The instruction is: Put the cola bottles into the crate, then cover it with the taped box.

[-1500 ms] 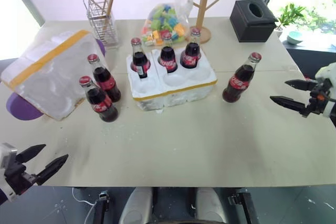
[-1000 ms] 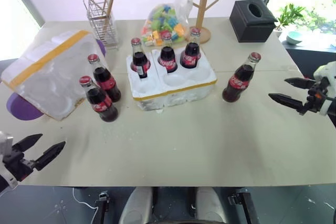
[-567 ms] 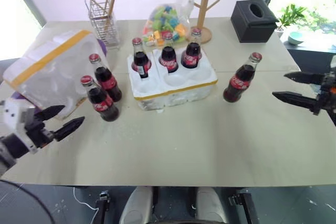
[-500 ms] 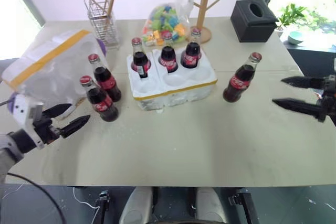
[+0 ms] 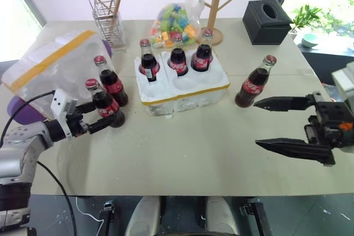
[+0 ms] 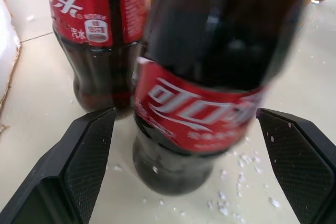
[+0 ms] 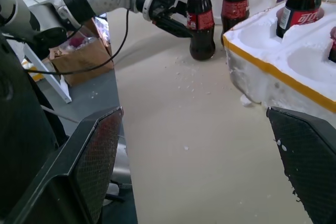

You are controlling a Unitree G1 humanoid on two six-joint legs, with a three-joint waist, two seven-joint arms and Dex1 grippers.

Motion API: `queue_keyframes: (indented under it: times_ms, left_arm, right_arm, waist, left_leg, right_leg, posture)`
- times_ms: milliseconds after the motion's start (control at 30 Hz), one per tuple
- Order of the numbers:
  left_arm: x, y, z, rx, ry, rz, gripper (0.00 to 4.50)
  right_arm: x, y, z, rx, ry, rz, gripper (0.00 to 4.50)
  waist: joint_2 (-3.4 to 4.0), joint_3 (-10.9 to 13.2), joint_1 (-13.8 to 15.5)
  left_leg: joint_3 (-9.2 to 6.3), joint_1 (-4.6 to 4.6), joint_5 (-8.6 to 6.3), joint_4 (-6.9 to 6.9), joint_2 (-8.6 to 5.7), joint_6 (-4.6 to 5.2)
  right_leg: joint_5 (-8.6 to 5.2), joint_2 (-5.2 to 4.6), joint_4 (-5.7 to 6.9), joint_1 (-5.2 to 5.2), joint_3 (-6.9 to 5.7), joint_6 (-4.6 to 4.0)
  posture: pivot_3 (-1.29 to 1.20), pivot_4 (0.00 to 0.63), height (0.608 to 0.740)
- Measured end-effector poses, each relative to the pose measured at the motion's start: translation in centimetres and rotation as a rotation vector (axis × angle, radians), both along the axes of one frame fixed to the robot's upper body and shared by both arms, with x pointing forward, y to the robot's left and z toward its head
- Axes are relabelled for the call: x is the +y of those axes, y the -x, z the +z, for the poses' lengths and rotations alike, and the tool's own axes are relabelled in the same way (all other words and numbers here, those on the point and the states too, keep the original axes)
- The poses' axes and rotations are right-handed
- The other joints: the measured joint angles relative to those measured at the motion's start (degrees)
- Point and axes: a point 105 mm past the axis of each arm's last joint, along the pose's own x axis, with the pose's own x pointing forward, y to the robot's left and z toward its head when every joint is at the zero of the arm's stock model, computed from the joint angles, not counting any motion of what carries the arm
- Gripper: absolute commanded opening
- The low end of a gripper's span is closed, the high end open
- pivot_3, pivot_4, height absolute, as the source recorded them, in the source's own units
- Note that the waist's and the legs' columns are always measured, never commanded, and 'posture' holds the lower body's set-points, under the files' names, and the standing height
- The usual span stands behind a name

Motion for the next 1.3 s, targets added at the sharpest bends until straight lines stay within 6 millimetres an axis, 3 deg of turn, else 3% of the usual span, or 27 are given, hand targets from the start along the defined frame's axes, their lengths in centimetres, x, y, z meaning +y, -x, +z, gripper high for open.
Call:
queue_keyframes:
  times_ms: [167, 233, 333, 533, 633, 767, 867, 1000, 1133, 1300]
  left_arm:
    - [-1.0, -0.5, -0.1, -0.018, 0.016, -0.025, 4.46]
    - [-1.2, -0.4, -0.2, -0.017, 0.022, -0.029, 3.94]
    - [-1.1, 0.0, -0.2, -0.014, 0.02, -0.03, 2.81]
    - [-1.2, 2.5, 0.2, 0.066, -0.015, -0.093, 2.85]
    - [-2.7, 3.8, 1.7, 0.107, 0.015, -0.194, 2.85]
    - [-6.2, 4.3, 6.5, 0.03, 0.085, -0.373, 2.85]
    - [-9.4, 3.1, 11.5, -0.114, 0.196, -0.474, 2.85]
    - [-14.1, 0.3, 15.2, -0.24, 0.312, -0.531, 2.85]
    - [-17.1, -4.1, 14.7, -0.238, 0.31, -0.462, 2.85]
    - [-19.7, -7.1, 11.0, -0.196, 0.187, -0.448, 2.85]
  right_arm:
    - [0.8, 0.0, 0.1, 0.011, -0.025, 0.028, 4.5]
    - [1.1, -0.1, 0.0, 0.013, -0.026, 0.032, 4.5]
    - [1.4, -0.3, -0.1, 0.014, -0.03, 0.044, 4.5]
    - [1.6, -0.7, -0.6, 0.042, -0.036, 0.048, 4.5]
    - [1.5, -1.0, -0.6, 0.036, -0.044, 0.036, 4.5]
    - [1.5, -1.3, -1.1, 0.026, -0.045, 0.022, 4.5]
    - [1.5, -1.4, -1.4, 0.018, -0.049, 0.014, 4.5]
    - [1.5, -1.4, -1.7, 0.008, -0.067, -0.007, 4.5]
    - [1.4, -1.4, -2.1, 0.002, -0.076, -0.044, 4.5]
    - [1.3, -1.3, -2.5, -0.008, -0.087, -0.088, 4.5]
  waist:
    - [-0.05, 0.02, -0.1]
    - [-0.06, 0.02, -0.13]
    - [-0.06, 0.02, -0.16]
    - [-0.15, 0.07, -0.17]
    - [-0.33, 0.18, 0.17]
    - [-0.41, 0.23, 1.34]
    - [-0.41, 0.25, 1.88]
    - [-0.46, 0.27, 1.51]
    - [-0.49, 0.29, 1.16]
    - [-0.5, 0.3, 1.27]
  left_leg:
    - [0.01, -0.02, 0.0, -0.03, -0.01, 0.0]
    - [0.01, -0.02, 0.0, -0.01, -0.01, 0.01]
    - [0.01, -0.01, 0.0, 0.01, 0.01, 0.01]
    - [0.03, -0.05, 0.0, -0.03, 0.01, 0.01]
    - [-0.05, -0.12, 0.0, 0.0, 0.01, 0.01]
    - [-0.04, -0.13, 0.0, 0.13, -0.01, 0.0]
    - [-0.08, -0.13, 0.01, 0.37, -0.08, 0.01]
    - [0.03, -0.15, -0.01, 0.79, -0.26, 0.04]
    - [0.32, -0.11, -0.01, 0.85, -0.21, 0.05]
    - [0.31, -0.25, -0.05, 0.81, -0.18, 0.13]
  right_leg:
    - [0.06, 0.0, -0.08, 0.0, 0.01, 0.11]
    - [0.07, 0.01, -0.07, 0.0, 0.01, 0.11]
    - [0.08, 0.01, -0.07, 0.01, 0.02, 0.09]
    - [0.07, 0.0, -0.13, -0.05, 0.05, 0.08]
    - [0.06, 0.03, -0.12, -0.05, 0.03, 0.06]
    - [0.01, 0.04, -0.12, -0.02, 0.04, -0.05]
    - [0.19, 0.08, -0.07, 0.15, -0.03, 0.28]
    - [0.41, 0.03, -0.09, 0.37, 0.03, 0.64]
    - [0.54, 0.07, -0.16, 0.36, 0.14, 0.57]
    - [0.54, 0.1, -0.16, 0.18, 0.14, 0.56]
  posture:
    - [0.0, 0.15, 0.74]
    - [0.0, 0.15, 0.74]
    - [0.0, 0.15, 0.74]
    - [0.0, 0.15, 0.74]
    - [0.0, 0.15, 0.74]
    - [0.0, 0.15, 0.74]
    - [0.0, 0.15, 0.74]
    - [0.0, 0.15, 0.74]
    - [0.0, 0.15, 0.74]
    - [0.0, 0.15, 0.74]
